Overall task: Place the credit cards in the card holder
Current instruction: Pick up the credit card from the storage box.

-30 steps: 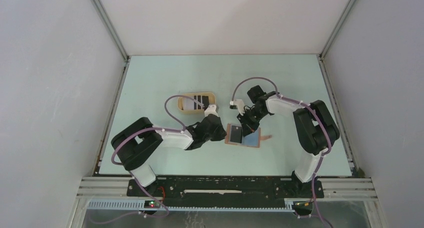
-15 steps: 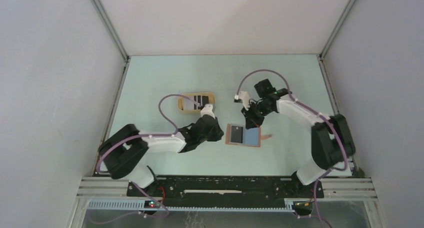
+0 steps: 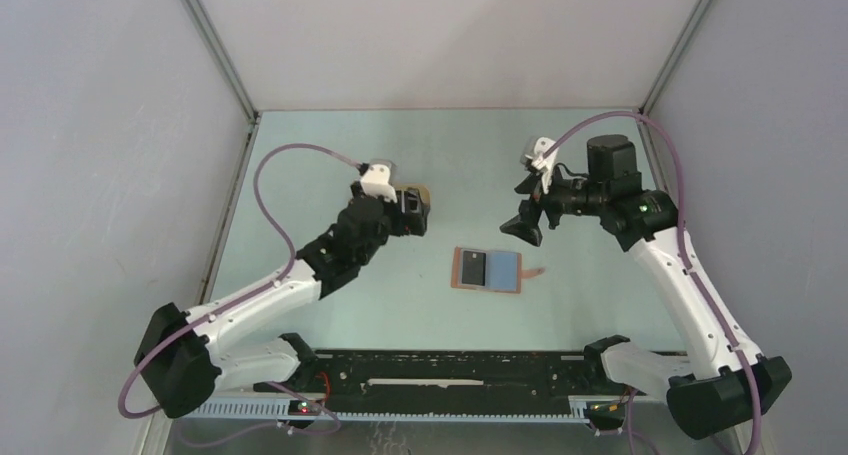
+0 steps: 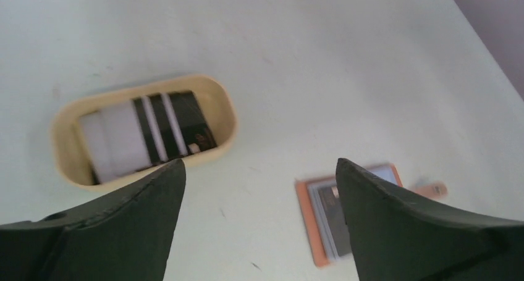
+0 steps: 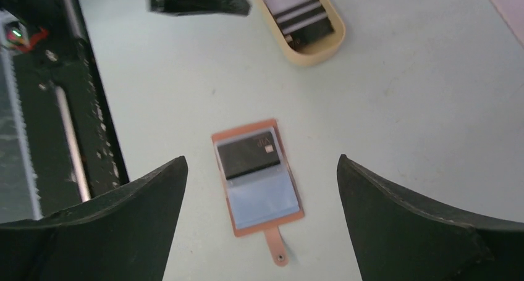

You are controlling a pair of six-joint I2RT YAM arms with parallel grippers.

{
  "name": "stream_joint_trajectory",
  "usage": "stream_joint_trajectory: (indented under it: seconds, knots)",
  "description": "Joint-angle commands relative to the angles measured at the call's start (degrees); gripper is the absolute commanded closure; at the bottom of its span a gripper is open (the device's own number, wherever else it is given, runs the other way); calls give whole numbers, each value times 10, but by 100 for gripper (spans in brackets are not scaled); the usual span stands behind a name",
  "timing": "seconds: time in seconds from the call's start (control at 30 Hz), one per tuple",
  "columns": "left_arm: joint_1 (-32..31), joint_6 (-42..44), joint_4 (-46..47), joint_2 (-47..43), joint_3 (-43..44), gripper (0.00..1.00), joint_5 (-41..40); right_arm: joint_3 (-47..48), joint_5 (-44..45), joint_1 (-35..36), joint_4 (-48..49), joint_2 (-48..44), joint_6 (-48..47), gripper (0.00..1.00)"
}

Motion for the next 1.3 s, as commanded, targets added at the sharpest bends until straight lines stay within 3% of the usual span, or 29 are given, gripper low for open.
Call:
stream_joint_trajectory:
  seconds: [0.0, 0.07, 0.13, 0.23, 0.47, 0.73, 1.0, 1.27]
  knots:
    - [91, 58, -63, 23, 82, 0, 30, 13, -145, -39, 10, 19, 69, 0]
    - [135, 66, -126, 67, 138, 0, 62, 8, -182, -46, 15, 46, 87, 0]
    - [158, 84, -198, 122, 206, 0, 41, 2, -176, -45, 16, 66, 90, 0]
    - [163, 107, -280, 207, 294, 0, 1, -21, -165, -40, 51, 88, 121, 1]
    - [165, 97, -422, 358, 480, 11, -26, -29, -127, -22, 61, 130, 128, 2]
    - [179, 14, -460, 446, 559, 17, 58, -28, -139, -40, 55, 169, 125, 3]
    - [176, -31, -575, 554, 672, 22, -5, -28, -153, -60, 47, 194, 112, 4]
    - [179, -25, -583, 587, 712, 20, 18, -18, -186, -84, 28, 213, 110, 5]
